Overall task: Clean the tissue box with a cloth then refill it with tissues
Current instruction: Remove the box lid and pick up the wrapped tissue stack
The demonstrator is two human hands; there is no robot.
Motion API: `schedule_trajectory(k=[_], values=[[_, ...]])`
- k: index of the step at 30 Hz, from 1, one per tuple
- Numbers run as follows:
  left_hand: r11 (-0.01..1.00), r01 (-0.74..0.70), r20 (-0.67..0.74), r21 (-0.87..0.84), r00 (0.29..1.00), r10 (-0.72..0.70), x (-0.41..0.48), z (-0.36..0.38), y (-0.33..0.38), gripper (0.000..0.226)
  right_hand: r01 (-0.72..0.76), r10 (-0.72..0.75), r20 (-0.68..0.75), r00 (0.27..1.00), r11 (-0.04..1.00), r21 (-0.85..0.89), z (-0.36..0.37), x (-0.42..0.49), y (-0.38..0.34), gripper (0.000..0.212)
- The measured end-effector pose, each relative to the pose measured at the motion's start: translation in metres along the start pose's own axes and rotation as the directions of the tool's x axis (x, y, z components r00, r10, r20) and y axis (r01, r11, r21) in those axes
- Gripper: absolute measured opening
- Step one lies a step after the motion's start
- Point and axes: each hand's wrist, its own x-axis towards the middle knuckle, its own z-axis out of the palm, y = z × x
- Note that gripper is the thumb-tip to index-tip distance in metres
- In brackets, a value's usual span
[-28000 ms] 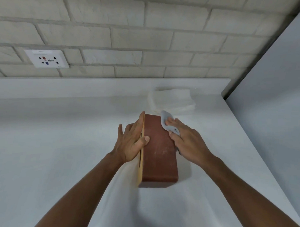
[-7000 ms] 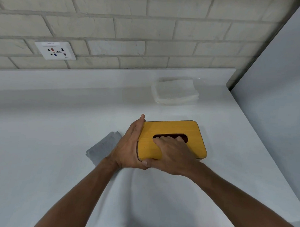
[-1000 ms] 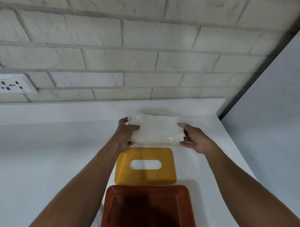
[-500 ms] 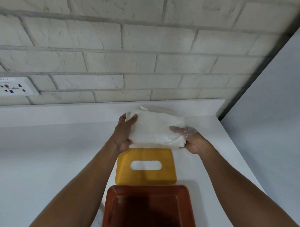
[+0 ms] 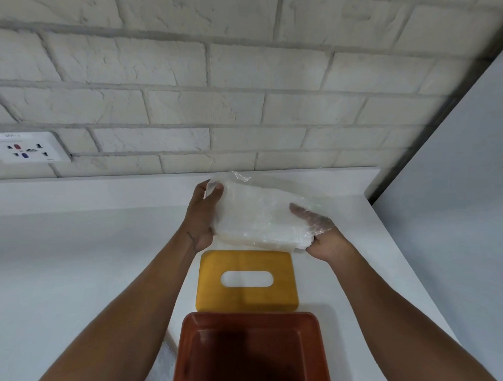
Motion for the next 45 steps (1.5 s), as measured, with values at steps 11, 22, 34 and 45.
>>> schedule_trajectory(k=[11,22,34,45], values=[[0.999,0.039,-0.078,-0.037,0.996,-0.042,0.002,-0.003,-0.005,0.025,-0.116,0.099,0.133,0.986,0.986,0.124,0.001,-0.008,-0.001,0.056],[0.997,0.054,-0.094,-0.057,0.994,-0.059,0.003,0.001,-0.007,0.023,-0.247,0.210,0.171,0.963,0.939,0.238,-0.001,-0.011,0.000,0.062],[0.995,0.094,0.013,0.032,0.995,-0.094,0.007,-0.007,-0.002,0.038,-0.180,0.153,0.150,0.977,0.966,0.186,0.004,-0.013,0.005,0.010],[0.976,0.086,-0.278,0.201,0.960,-0.028,0.020,-0.036,0.004,0.015,-0.021,0.043,-0.057,0.997,0.942,0.335,-0.031,-0.018,-0.022,0.041]])
